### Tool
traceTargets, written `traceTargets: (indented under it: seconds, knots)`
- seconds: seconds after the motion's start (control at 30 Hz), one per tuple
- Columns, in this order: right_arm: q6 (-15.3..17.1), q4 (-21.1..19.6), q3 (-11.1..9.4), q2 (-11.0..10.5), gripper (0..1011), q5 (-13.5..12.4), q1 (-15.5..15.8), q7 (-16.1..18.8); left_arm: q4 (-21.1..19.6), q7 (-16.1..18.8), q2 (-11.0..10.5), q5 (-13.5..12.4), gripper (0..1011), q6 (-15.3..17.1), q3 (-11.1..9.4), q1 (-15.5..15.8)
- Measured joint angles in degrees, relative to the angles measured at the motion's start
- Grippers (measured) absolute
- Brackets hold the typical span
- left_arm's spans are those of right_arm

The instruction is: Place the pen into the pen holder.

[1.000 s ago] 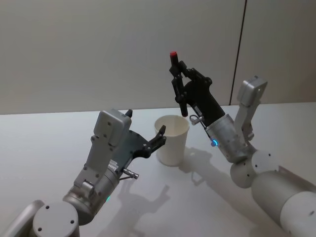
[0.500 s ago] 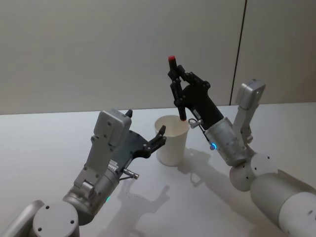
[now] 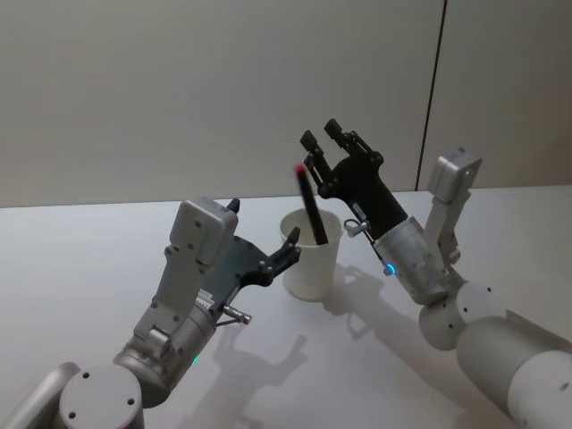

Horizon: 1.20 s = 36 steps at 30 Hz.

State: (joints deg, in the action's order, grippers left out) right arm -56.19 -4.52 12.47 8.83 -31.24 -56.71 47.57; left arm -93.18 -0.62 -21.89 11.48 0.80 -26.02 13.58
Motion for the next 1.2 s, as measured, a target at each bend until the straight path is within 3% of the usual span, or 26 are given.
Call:
traceTargets:
  seconds: [0.63,1.03,1.13,1.2]
  knots:
    - [-0.3,0.1,-0.6,-0.1,977,2.0,0.4,-1.2,0.0,0.0,0.0,0.0,1000,0.0,0.0,0.0]
    - [0.9,-1.0,-0.4,-0.9,1001,4.2,1.6,-4.5,0.0,0.0,0.0,0.0,1000,0.0,0.0,0.0]
    - [2.6,-3.9,-0.3,-1.5,1001,5.2,3.2,-6.0,0.0,0.0,0.0,0.0,1000,0.0,0.0,0.0]
    - [5.2,-9.1,-0.1,-2.4,1001,6.2,6.0,-7.6,0.0,0.0,0.0,0.0,1000,0.0,0.0,0.0]
